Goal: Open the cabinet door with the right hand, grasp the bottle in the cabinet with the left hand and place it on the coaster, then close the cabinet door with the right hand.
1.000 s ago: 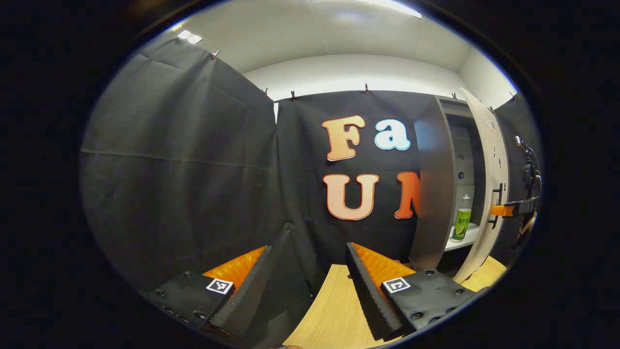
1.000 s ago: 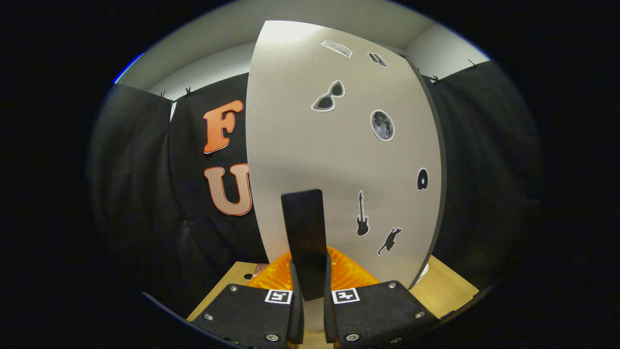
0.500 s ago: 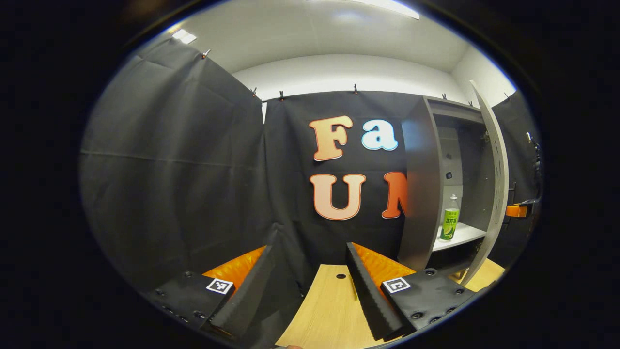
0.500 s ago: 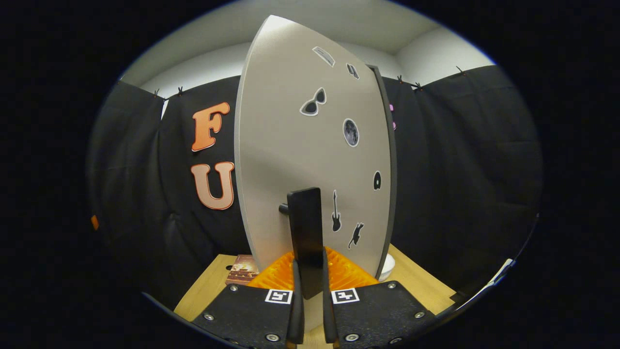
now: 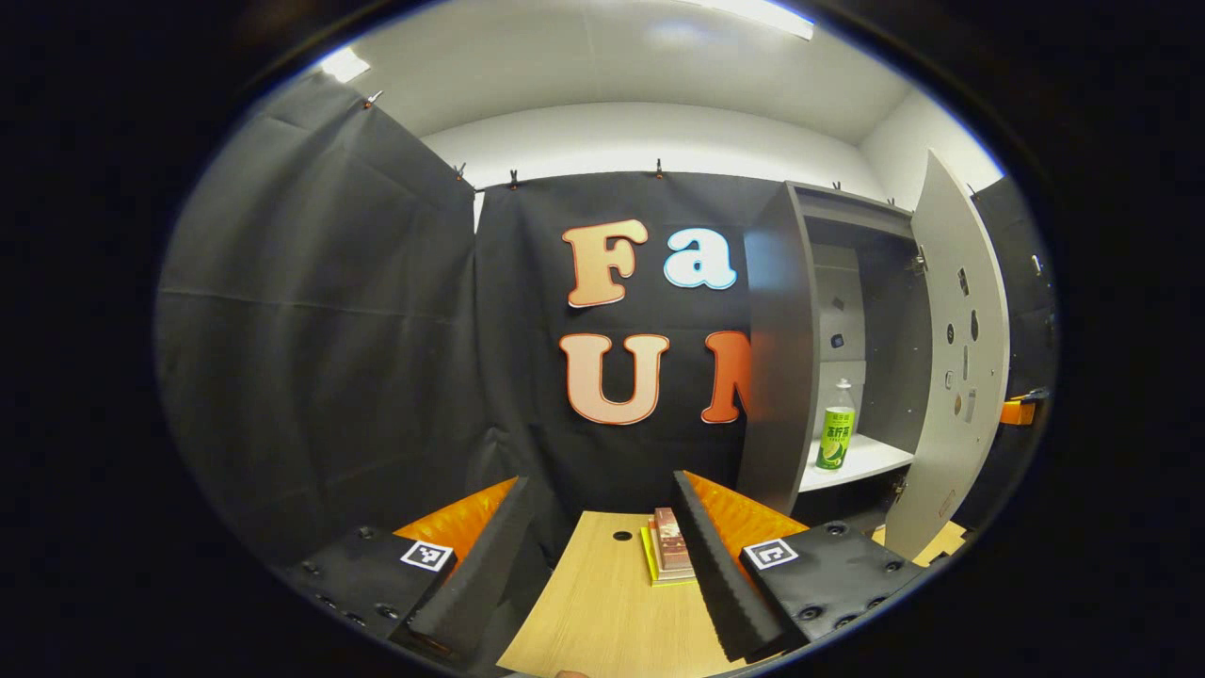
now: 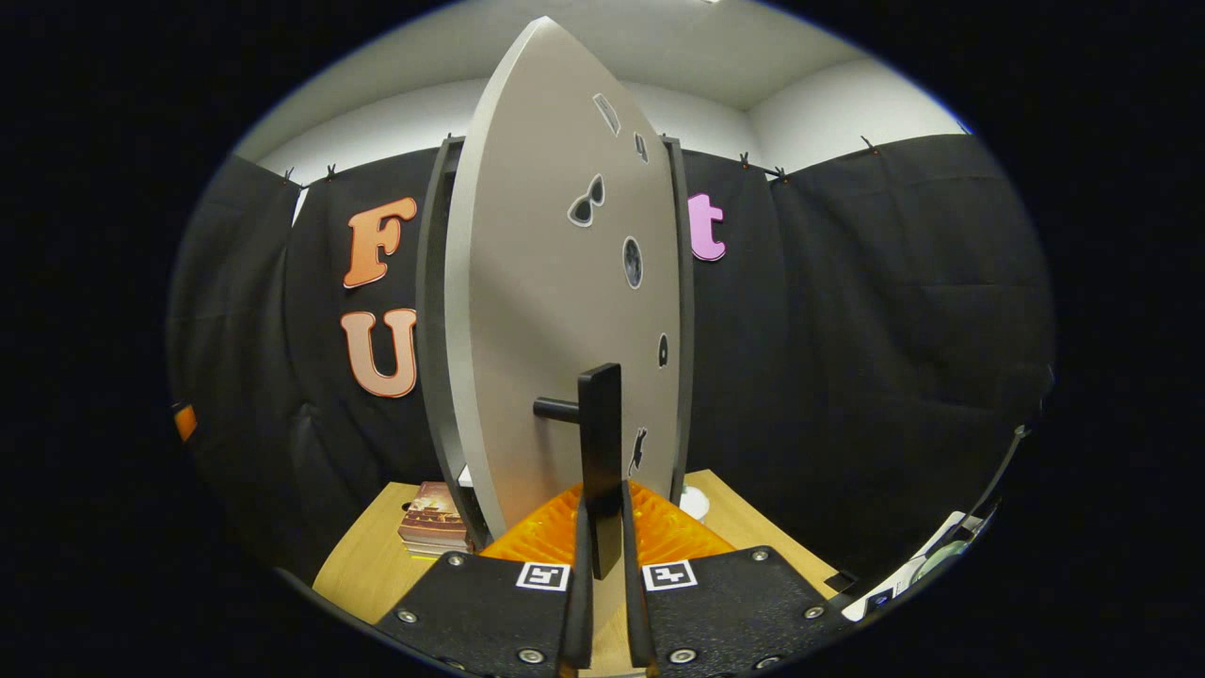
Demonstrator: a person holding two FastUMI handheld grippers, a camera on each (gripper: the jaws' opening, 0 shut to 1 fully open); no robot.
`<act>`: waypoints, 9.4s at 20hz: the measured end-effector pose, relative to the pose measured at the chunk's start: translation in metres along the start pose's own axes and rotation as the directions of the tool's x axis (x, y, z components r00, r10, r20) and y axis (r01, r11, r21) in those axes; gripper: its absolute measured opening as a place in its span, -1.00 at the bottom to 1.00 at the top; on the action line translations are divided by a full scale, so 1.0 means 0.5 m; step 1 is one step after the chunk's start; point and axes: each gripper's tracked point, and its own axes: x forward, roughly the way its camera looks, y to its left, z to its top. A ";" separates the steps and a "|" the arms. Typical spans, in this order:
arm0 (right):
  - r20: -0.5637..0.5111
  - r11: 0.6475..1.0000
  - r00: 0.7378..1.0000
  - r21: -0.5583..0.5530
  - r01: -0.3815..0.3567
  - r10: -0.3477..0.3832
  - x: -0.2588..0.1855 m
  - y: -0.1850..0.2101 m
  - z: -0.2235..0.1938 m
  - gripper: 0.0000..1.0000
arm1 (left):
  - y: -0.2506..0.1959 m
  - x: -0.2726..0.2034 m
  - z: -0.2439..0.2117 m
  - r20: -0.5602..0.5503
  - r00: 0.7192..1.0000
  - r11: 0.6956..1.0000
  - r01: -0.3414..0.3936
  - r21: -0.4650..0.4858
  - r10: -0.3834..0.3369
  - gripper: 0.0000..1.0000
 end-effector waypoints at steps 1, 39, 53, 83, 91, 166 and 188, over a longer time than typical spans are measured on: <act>0.001 1.000 1.000 0.000 0.017 -0.017 -0.001 -0.017 -0.001 -0.72 | -0.016 0.003 0.001 -0.001 1.000 1.000 0.008 -0.002 -0.008 1.00; 0.039 0.972 0.972 0.055 0.230 -0.233 -0.047 -0.578 -0.052 0.85 | -0.874 0.418 -0.047 -0.015 0.938 0.938 0.346 -0.013 -0.347 0.87; 0.011 0.945 0.949 0.094 0.313 -0.315 0.000 -0.649 -0.070 0.85 | -0.934 0.626 -0.159 -0.107 0.944 0.949 0.315 -0.004 -0.314 0.94; 0.001 0.952 0.961 0.133 0.275 -0.278 -0.031 -0.559 -0.082 0.85 | -0.646 0.262 -0.339 -0.152 0.927 0.938 0.346 -0.002 -0.342 0.64; -0.010 0.961 0.967 0.114 0.252 -0.253 -0.055 -0.490 -0.077 0.85 | -0.540 0.168 -0.568 -0.187 0.920 0.938 0.345 -0.027 -0.344 0.64; -0.224 0.995 0.970 0.004 0.101 -0.098 -0.001 -0.394 -0.265 0.77 | -0.338 -0.023 -0.271 -0.117 0.979 0.985 0.169 0.025 -0.165 0.96; -0.212 0.976 0.954 0.090 -0.196 0.211 0.062 0.025 -0.272 0.78 | -0.072 0.019 0.105 0.080 0.996 0.999 0.046 -0.022 -0.044 0.99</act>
